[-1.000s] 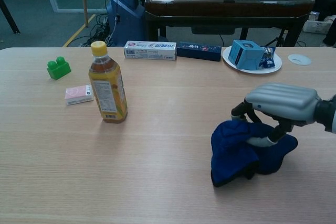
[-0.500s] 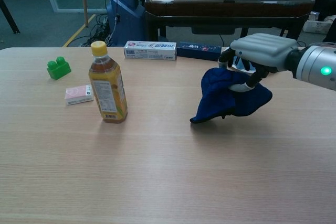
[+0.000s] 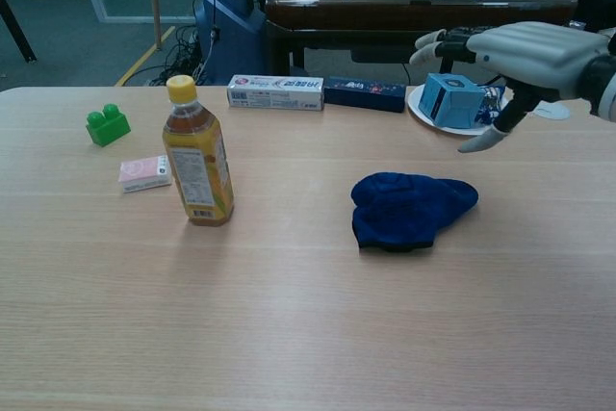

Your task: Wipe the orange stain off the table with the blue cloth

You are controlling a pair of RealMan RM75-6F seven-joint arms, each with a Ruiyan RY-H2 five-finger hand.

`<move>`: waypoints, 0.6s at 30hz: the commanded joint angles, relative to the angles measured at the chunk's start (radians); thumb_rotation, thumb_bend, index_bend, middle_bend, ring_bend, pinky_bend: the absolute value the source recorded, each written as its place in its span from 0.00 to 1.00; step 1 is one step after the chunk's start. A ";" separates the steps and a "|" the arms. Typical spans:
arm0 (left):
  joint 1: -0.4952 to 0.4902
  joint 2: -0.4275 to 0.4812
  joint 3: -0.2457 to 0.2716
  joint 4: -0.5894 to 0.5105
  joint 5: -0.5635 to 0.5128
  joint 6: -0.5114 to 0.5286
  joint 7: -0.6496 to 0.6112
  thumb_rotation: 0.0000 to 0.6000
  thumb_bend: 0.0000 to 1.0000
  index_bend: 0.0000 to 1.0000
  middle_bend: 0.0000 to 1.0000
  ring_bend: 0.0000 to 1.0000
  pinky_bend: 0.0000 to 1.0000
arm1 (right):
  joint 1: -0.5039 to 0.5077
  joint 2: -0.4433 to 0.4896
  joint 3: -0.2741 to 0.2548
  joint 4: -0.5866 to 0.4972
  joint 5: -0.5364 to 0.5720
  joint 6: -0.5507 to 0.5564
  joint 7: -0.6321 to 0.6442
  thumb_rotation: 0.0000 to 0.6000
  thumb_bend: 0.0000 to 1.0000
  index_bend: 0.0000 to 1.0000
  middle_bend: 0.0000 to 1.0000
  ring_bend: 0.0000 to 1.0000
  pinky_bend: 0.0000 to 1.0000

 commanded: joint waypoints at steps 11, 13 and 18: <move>-0.029 -0.012 -0.010 0.017 0.004 -0.030 -0.010 1.00 0.27 0.25 0.12 0.18 0.16 | -0.251 0.204 -0.097 -0.174 0.020 0.240 -0.067 1.00 0.08 0.11 0.21 0.12 0.18; -0.033 -0.014 -0.012 0.020 0.003 -0.035 -0.012 1.00 0.27 0.25 0.12 0.18 0.16 | -0.285 0.217 -0.109 -0.179 0.008 0.279 -0.058 1.00 0.08 0.13 0.22 0.13 0.18; -0.046 -0.019 -0.016 0.027 0.003 -0.047 -0.016 1.00 0.27 0.25 0.12 0.18 0.16 | -0.371 0.230 -0.127 -0.182 -0.016 0.384 -0.021 1.00 0.08 0.15 0.25 0.14 0.18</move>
